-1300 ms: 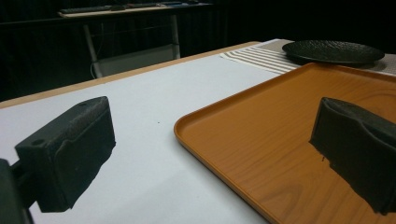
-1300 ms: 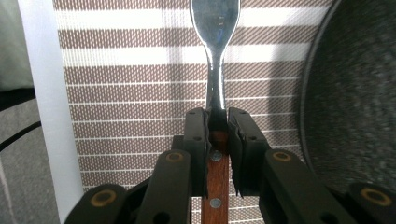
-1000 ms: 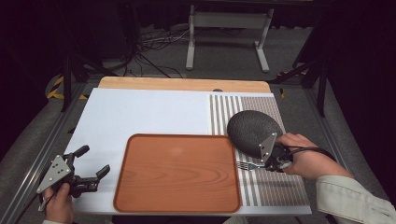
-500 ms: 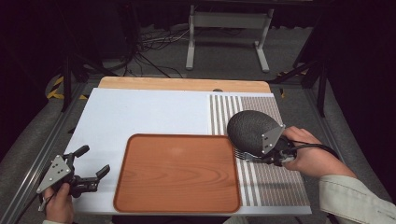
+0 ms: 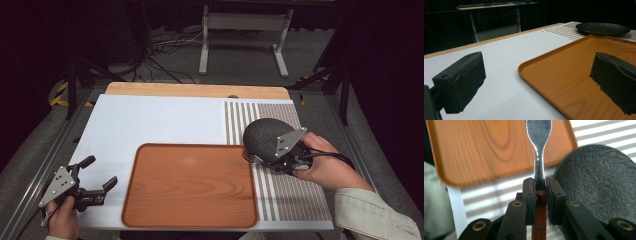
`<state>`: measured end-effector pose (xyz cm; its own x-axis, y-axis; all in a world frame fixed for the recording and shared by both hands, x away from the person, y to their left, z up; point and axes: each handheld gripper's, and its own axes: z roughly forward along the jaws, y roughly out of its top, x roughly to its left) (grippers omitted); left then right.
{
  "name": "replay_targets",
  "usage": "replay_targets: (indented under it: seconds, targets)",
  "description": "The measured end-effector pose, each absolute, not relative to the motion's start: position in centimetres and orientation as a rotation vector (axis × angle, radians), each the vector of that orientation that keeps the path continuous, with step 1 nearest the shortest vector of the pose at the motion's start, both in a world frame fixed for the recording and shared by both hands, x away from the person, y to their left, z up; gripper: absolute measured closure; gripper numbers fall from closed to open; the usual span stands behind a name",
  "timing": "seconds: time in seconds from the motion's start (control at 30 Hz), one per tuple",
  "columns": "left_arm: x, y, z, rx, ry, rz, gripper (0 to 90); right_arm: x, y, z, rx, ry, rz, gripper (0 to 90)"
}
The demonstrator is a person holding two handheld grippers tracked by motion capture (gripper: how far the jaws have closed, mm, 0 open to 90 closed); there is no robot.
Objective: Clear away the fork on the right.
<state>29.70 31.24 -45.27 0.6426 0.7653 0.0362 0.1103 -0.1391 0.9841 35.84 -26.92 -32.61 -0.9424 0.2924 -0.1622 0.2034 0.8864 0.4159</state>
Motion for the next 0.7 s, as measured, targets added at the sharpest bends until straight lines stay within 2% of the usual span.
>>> replay_targets:
  seconds: [0.7]
  targets:
    - [29.7, 31.3, -45.2, 1.637, 0.731, 0.664, 0.7, 35.6, -23.5, -33.1, 0.907, 2.754, 0.795, 78.7]
